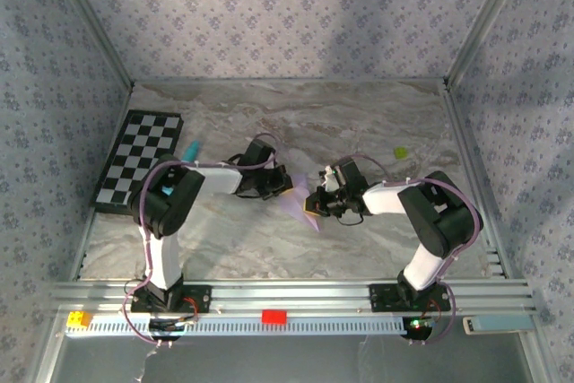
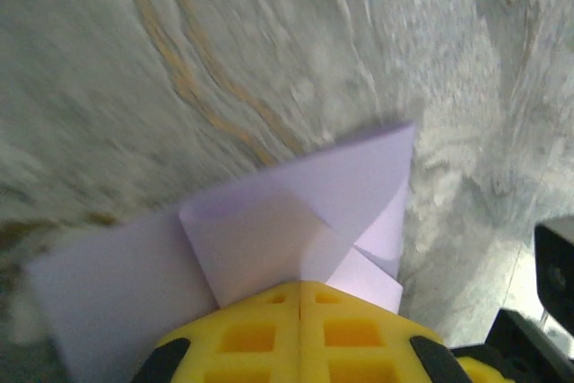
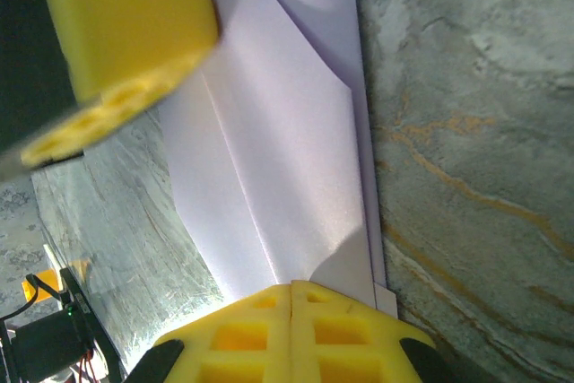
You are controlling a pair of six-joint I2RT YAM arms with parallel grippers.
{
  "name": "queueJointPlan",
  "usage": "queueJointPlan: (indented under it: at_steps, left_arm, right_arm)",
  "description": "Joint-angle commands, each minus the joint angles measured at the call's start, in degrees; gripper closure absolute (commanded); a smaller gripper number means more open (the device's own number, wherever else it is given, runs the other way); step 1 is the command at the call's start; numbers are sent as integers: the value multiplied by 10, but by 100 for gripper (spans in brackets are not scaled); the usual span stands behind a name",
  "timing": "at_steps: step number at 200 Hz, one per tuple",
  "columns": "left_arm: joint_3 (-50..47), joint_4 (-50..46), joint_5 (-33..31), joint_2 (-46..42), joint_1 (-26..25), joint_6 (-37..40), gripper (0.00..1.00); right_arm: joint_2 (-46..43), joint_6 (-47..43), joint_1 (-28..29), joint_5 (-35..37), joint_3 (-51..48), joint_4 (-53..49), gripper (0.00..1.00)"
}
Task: Fold a paper plane with a square sheet of paper (pick it up from the middle)
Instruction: Fourth fold the wing at the center of the table.
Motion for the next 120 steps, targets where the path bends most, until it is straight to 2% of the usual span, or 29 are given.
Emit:
queueJointPlan:
  at_steps: [1, 58, 91, 120]
  left_arm:
    - [20, -49, -51, 20, 39, 41, 96]
    - [59, -77, -31, 16, 81, 70, 95]
    - [75, -83, -17, -11, 75, 65, 94]
    - [65, -73, -14, -40, 49, 54, 93]
  right_arm:
    - [26, -10, 3, 43, -32, -88, 100]
    - [23, -14, 2, 38, -33, -89, 100]
    - [21, -14, 2, 37, -31, -89, 100]
    - [20, -15, 1, 39, -27, -93, 100]
